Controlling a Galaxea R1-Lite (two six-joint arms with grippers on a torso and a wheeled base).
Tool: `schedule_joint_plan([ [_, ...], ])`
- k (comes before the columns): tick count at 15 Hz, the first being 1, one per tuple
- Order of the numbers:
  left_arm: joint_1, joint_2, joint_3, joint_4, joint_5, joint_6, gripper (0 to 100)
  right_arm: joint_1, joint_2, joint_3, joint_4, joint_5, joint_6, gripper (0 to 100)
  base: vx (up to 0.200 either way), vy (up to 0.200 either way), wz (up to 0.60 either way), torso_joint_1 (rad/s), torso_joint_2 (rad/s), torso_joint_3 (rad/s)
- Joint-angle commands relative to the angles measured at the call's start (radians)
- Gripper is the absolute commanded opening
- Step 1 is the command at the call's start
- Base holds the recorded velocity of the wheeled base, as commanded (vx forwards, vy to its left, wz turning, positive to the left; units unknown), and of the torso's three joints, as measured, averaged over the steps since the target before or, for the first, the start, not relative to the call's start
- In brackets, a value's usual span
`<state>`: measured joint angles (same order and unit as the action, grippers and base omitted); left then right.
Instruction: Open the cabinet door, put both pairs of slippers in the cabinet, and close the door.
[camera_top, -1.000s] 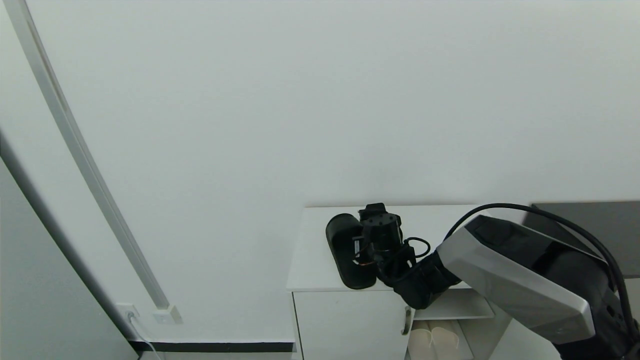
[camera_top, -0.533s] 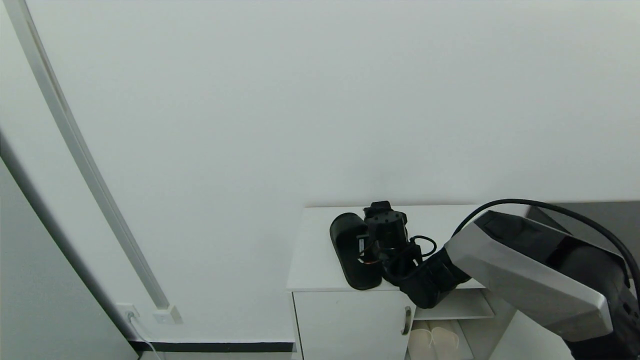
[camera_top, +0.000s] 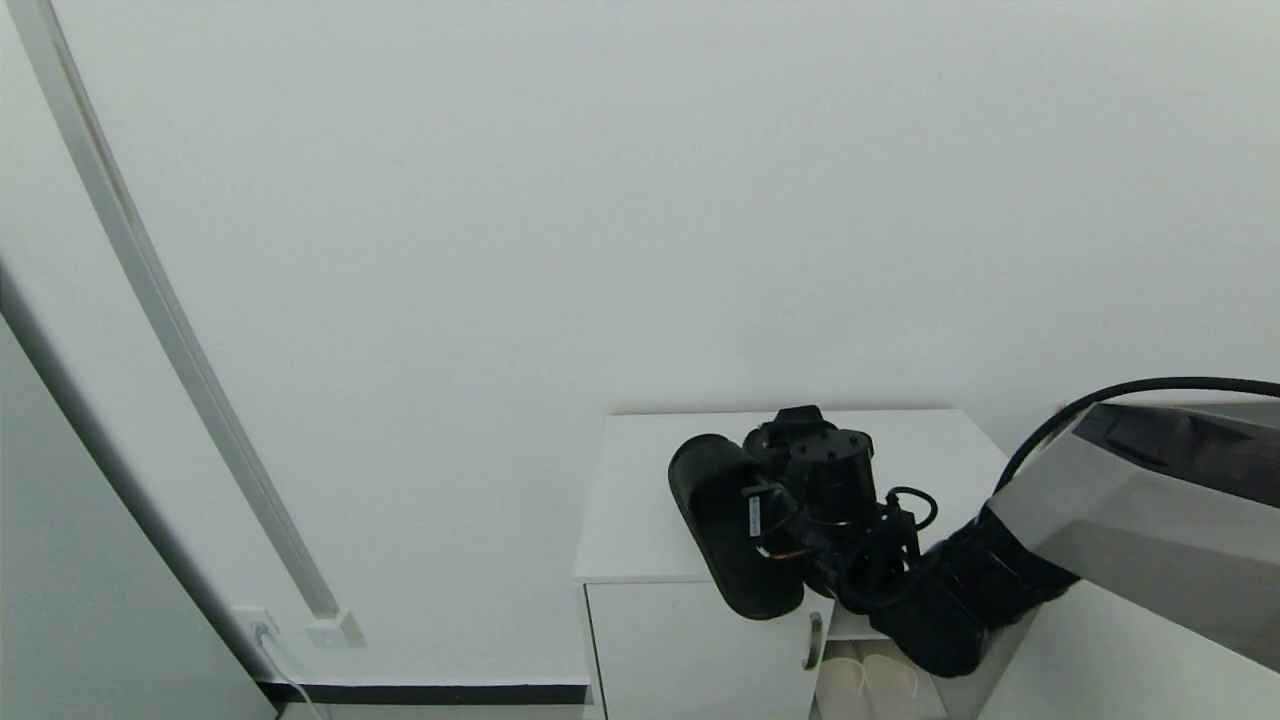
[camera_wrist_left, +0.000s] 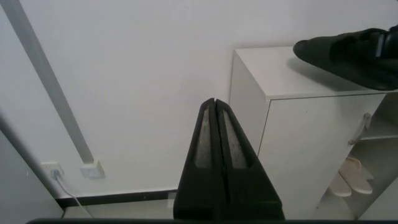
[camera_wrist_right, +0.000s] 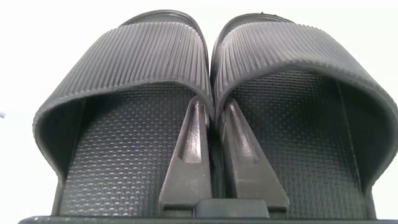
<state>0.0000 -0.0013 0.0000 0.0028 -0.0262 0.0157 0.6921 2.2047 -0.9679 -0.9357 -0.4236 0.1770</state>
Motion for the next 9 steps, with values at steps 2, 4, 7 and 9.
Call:
schedule_joint_plan([
  [2,0.0,0.001,0.0,0.0,0.0,0.0,0,0.083,-0.137,0.313,-0.19,0.0,-0.002,0,0.0,0.0,0.0,0.0,0.0,0.0],
  [4,0.0,0.001,0.0,0.0,0.0,0.0,0,0.115,-0.172,0.374,-0.199,0.0,-0.002,0,0.0,0.0,0.0,0.0,0.0,0.0],
  [7,0.0,0.001,0.0,0.0,0.0,0.0,0,0.127,-0.174,0.394,-0.202,0.002,0.001,0,0.0,0.0,0.0,0.0,0.0,0.0],
  [9,0.0,0.001,0.0,0.0,-0.001,0.0,0,0.125,-0.168,0.393,-0.202,0.002,0.001,0,0.0,0.0,0.0,0.0,0.0,0.0],
])
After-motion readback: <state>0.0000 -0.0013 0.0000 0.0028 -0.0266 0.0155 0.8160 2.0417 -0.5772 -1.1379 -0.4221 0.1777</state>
